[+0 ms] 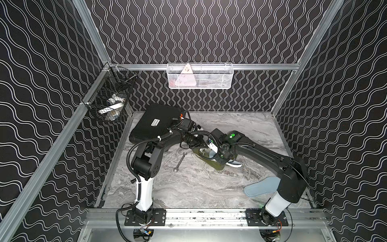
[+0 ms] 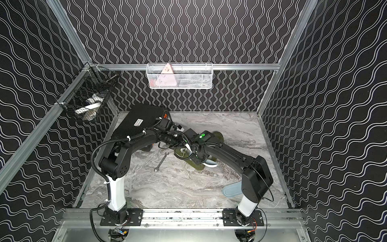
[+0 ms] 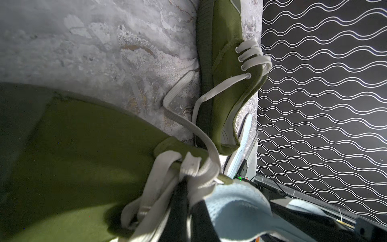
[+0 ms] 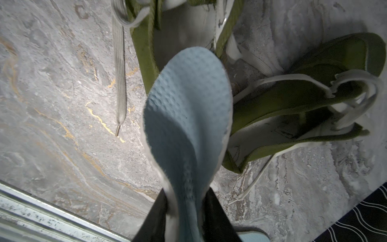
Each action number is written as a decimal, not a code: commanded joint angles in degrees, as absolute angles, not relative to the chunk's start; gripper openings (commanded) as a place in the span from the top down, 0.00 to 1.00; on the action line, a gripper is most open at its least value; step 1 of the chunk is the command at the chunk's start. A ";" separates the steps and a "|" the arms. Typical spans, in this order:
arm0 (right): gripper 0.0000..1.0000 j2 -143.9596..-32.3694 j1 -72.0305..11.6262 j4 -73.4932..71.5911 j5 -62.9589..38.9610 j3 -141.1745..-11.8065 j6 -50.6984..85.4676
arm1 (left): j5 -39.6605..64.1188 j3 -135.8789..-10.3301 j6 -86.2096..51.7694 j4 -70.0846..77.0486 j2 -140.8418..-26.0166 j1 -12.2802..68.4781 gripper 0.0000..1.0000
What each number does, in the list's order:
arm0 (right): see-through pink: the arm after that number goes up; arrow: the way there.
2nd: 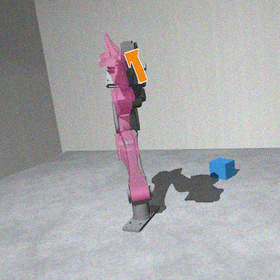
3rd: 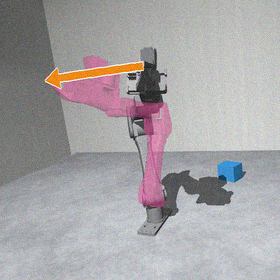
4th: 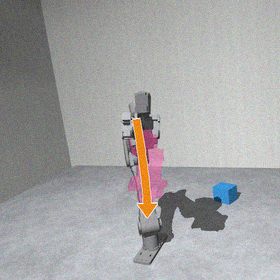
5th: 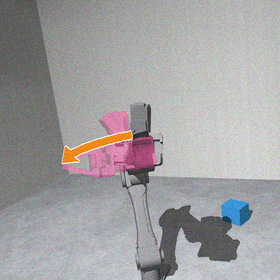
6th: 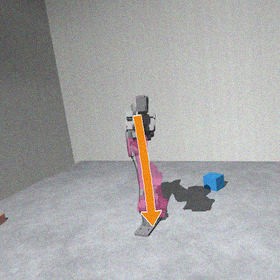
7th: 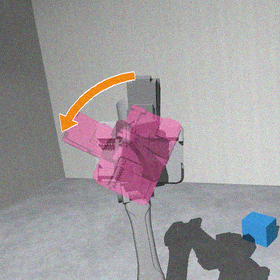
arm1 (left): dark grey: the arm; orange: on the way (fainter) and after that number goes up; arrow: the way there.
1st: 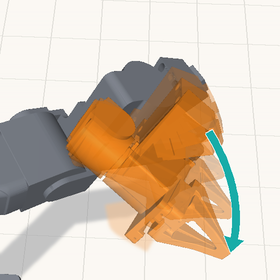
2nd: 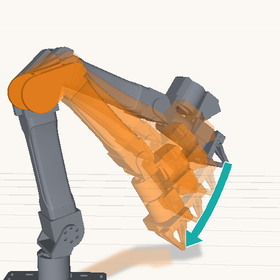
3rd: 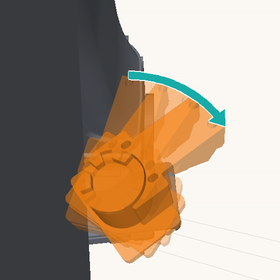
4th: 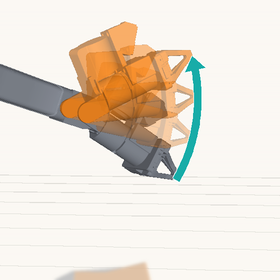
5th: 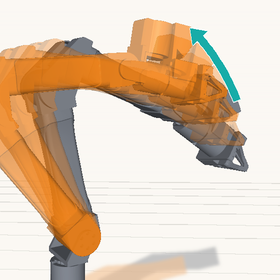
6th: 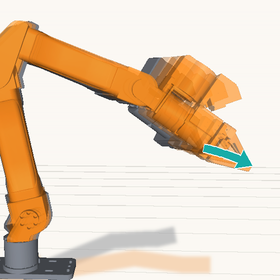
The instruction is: Insert the insole into the shoe
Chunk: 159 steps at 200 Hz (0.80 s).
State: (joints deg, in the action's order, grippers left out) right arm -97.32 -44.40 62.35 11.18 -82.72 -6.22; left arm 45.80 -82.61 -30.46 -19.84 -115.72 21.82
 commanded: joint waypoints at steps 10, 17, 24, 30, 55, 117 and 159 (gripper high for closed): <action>0.70 -98.26 -44.43 60.95 12.51 -81.79 -8.60 | 51.78 -81.41 -33.12 -14.39 -116.09 21.80 1.00; 0.71 -98.34 -44.43 60.46 12.64 -81.42 -8.62 | 52.25 -81.15 -33.67 -13.70 -116.26 21.80 1.00; 0.71 -98.57 -44.45 60.26 13.01 -81.30 -8.72 | 52.48 -81.04 -33.90 -13.37 -116.48 21.80 1.00; 0.71 -98.70 -44.47 60.14 13.42 -81.36 -8.71 | 52.73 -81.11 -33.93 -13.51 -116.58 21.80 1.00; 0.72 -99.18 -44.53 60.15 13.91 -83.14 -9.03 | 53.29 -80.97 -35.35 -12.94 -116.72 21.80 1.00; 0.74 -101.47 -47.56 63.24 21.14 -85.36 -8.64 | 51.99 -82.99 -35.06 -17.22 -117.67 21.49 1.00; 0.75 -100.71 -47.64 62.05 21.20 -83.76 -9.84 | 52.89 -81.93 -36.72 -14.68 -117.69 21.08 1.00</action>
